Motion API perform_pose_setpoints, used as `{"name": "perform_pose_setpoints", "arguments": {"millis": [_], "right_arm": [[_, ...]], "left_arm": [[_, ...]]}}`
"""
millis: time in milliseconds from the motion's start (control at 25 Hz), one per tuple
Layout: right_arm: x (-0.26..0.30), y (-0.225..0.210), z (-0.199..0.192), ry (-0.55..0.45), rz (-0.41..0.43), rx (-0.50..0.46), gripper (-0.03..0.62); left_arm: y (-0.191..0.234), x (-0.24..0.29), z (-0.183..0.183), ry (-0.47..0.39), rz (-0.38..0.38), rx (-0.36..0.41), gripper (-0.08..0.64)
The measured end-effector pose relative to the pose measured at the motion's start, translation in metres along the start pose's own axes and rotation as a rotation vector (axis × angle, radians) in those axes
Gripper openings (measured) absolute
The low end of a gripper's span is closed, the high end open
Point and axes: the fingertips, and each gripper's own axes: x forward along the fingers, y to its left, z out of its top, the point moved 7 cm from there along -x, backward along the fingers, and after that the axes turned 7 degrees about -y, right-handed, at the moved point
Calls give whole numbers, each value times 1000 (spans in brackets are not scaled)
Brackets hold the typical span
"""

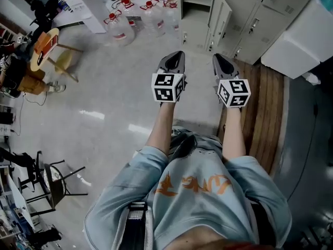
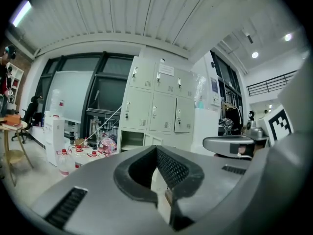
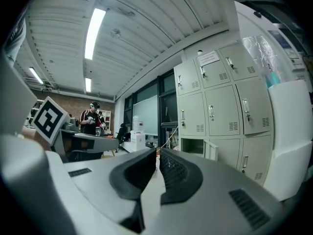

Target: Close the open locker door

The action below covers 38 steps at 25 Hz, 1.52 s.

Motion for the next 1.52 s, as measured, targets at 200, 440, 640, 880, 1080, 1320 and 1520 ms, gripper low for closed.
{"name": "perform_pose_setpoints", "arguments": {"millis": [200,440,640,880,1080,1320,1520], "right_arm": [[-4,-29,4,-14,-45,-1,43],[20,-44,-2,-30,-50,-4,43],[54,-55,-13,-3,-5,-36,43],[105,-92,-34,41,-44,15,43],[156,-115,-54,86,-52,70,43],[228,-135,-85,160,-33,94,43],[303,-148,-95,216,-2,64,43]], "left_arm": [[16,21,-2,10,46,-10,21],[31,51,-2,-7,24,1,21],[44,93,-13,-15,3,-26,21],[65,161,-26,41,-26,-50,21],[95,212,-39,103,-18,-70,21],[136,272,-67,157,-30,-121,21],[192,324,-75,178,-15,-86,21]]}}
